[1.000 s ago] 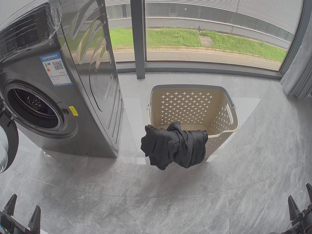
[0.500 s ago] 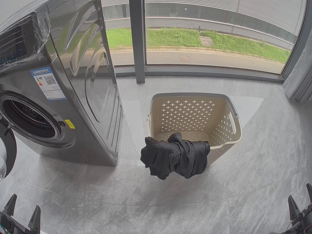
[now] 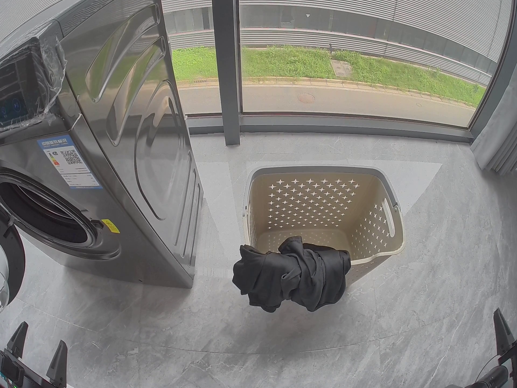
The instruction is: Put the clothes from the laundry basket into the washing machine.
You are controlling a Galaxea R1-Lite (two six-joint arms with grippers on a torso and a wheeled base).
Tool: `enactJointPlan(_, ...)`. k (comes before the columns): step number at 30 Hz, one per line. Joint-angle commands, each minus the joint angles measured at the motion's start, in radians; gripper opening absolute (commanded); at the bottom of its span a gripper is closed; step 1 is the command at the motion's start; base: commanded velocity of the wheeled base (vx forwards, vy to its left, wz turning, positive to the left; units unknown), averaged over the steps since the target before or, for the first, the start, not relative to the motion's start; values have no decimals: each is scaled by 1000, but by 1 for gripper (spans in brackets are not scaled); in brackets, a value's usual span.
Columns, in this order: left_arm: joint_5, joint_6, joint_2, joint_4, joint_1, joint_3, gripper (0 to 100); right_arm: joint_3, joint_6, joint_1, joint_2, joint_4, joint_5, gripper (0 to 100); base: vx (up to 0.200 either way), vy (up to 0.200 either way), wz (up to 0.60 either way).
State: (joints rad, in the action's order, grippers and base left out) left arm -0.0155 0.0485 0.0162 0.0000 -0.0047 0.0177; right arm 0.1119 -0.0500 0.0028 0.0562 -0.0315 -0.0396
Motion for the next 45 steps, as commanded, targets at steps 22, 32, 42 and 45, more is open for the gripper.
enactJointPlan(22, 0, -1, -13, 0, 0, -16, 100, 147, -277, 381, 1262, -507, -91, 100, -27, 0, 0)
enactJointPlan(32, 0, -1, -13, 0, 0, -16, 100, 287, -329, 488, 1550, -642, 4, 100, 0, 0, 0)
enactJointPlan(42, 0, 1, -13, 0, 0, -16, 100, 414, -332, 482, 1752, -647, 60, 100, 0, 0, 0)
enactJointPlan(45, 0, 1, -13, 0, -1, -16, 100, 460, -332, 477, 1821, -647, 63, 100, 0, 0, 0)
